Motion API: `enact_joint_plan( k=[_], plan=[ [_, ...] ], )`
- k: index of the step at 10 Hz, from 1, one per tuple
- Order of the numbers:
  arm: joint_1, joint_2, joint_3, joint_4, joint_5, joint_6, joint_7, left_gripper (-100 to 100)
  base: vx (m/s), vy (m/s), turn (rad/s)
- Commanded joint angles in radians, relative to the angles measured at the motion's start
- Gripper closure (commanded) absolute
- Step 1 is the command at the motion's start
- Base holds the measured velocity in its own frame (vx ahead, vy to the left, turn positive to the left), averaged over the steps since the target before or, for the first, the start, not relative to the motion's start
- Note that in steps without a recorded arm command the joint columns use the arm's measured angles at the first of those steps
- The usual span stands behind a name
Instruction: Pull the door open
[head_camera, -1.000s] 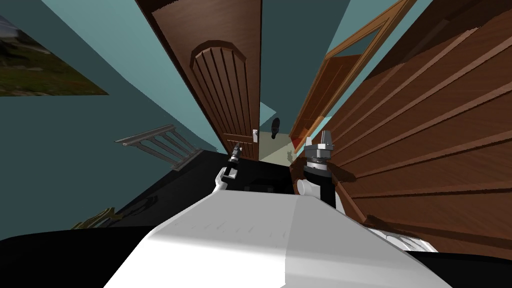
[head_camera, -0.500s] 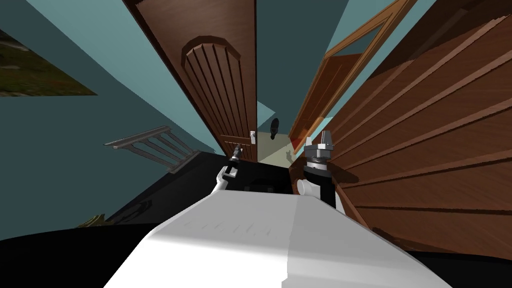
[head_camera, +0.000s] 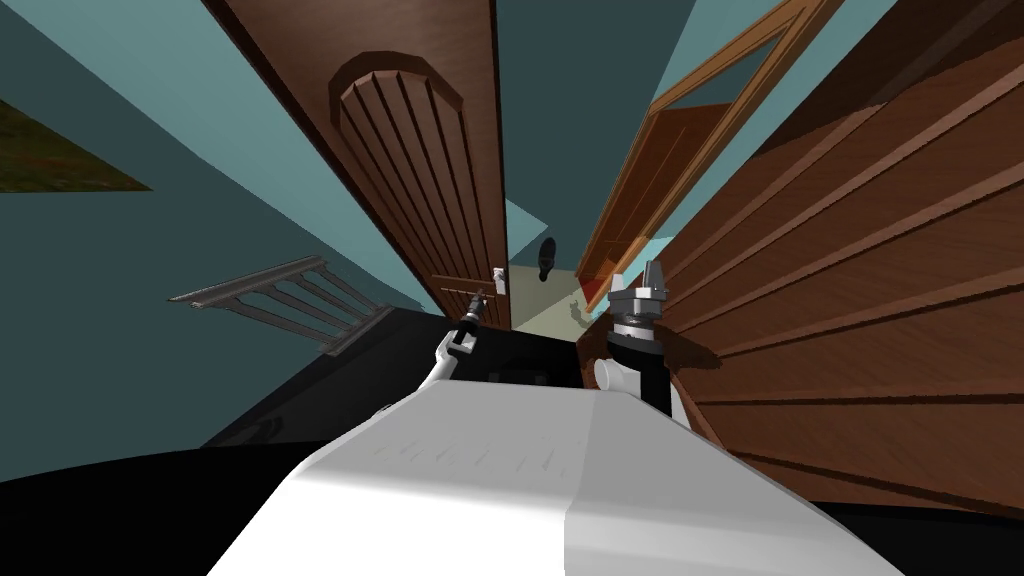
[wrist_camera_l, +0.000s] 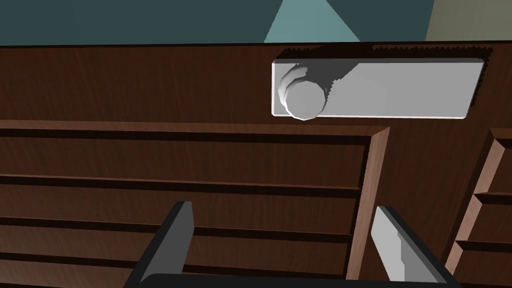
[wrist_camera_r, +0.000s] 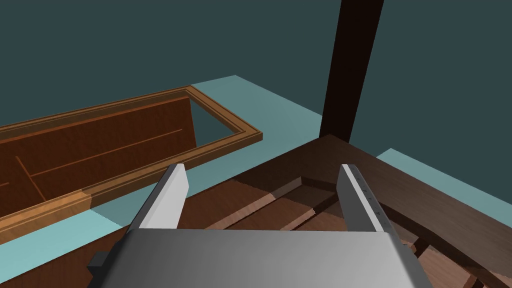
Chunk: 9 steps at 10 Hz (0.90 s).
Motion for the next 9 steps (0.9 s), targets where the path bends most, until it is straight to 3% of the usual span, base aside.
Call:
enact_joint_plan(
  k=[1,3,4,5,6,9],
  plan=[
    [-0.017,0.004,-0.002,0.034,-0.001,0.008,0.016,-100,0.148,-0.087,-0.005],
    [-0.041,0.008,-0.004,0.077,-0.003,0.019,0.035,-100,0.165,-0.053,-0.015],
    [-0.039,0.008,-0.002,0.069,-0.002,0.014,0.029,-100,0.075,-0.031,0.002],
    [-0.041,0.036,0.016,0.091,0.011,0.002,0.046,-100,0.100,-0.066,-0.186],
    [-0.042,0.046,0.022,0.098,0.015,-0.002,0.051,-100,0.160,-0.101,-0.142],
    [-0.044,0.116,0.067,0.147,0.047,-0.035,0.086,-100,0.193,-0.120,-0.195]
  ],
)
